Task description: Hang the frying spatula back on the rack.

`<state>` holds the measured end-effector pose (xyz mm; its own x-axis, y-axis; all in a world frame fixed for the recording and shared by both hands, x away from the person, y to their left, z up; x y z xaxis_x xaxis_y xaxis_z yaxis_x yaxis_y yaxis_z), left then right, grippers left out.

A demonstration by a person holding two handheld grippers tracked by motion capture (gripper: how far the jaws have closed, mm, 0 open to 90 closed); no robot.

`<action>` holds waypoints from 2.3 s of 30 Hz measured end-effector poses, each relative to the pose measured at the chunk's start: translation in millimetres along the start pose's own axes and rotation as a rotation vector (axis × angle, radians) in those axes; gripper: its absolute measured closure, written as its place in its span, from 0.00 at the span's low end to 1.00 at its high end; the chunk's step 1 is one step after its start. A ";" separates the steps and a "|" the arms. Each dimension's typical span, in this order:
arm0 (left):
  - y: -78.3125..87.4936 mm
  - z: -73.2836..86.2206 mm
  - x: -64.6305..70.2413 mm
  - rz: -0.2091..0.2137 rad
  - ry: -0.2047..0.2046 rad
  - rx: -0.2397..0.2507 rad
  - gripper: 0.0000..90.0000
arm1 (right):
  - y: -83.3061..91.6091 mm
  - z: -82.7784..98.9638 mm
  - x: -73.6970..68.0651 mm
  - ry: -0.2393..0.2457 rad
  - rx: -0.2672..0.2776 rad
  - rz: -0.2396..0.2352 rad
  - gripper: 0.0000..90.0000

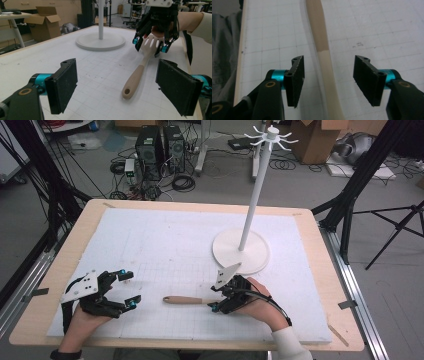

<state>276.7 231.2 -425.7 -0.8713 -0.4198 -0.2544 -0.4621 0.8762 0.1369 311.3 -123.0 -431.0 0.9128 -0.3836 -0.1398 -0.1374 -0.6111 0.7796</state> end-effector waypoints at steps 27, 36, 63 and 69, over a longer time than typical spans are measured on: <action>-8.4 2.8 3.8 0.029 0.002 -0.020 0.20 | -25.1 -19.6 2.1 -0.081 -0.318 0.043 0.77; -9.5 5.4 4.1 0.039 0.009 -0.031 0.20 | -28.0 -25.6 -5.0 -0.003 -0.391 0.085 0.76; -8.4 -4.2 7.7 0.035 0.001 0.015 0.21 | 22.1 -16.0 -15.2 -0.071 0.107 0.136 0.86; -9.5 -12.8 11.5 0.032 -0.016 0.032 0.21 | 40.6 -16.4 -21.8 -0.085 0.264 0.156 0.86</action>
<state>268.9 215.1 -417.7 -0.8824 -0.3882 -0.2659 -0.4286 0.8963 0.1140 292.2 -128.1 -386.3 0.8392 -0.5363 -0.0900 -0.3783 -0.6947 0.6118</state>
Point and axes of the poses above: each handheld gripper's, and its own axes: y roughly backward along the jaws, z roughly out of its underside, x roughly to its right, the point moved 3 cm from there along -y, roughly forward along the jaws, and after that the axes turned 15 degrees about -y, right-handed, at the moved point
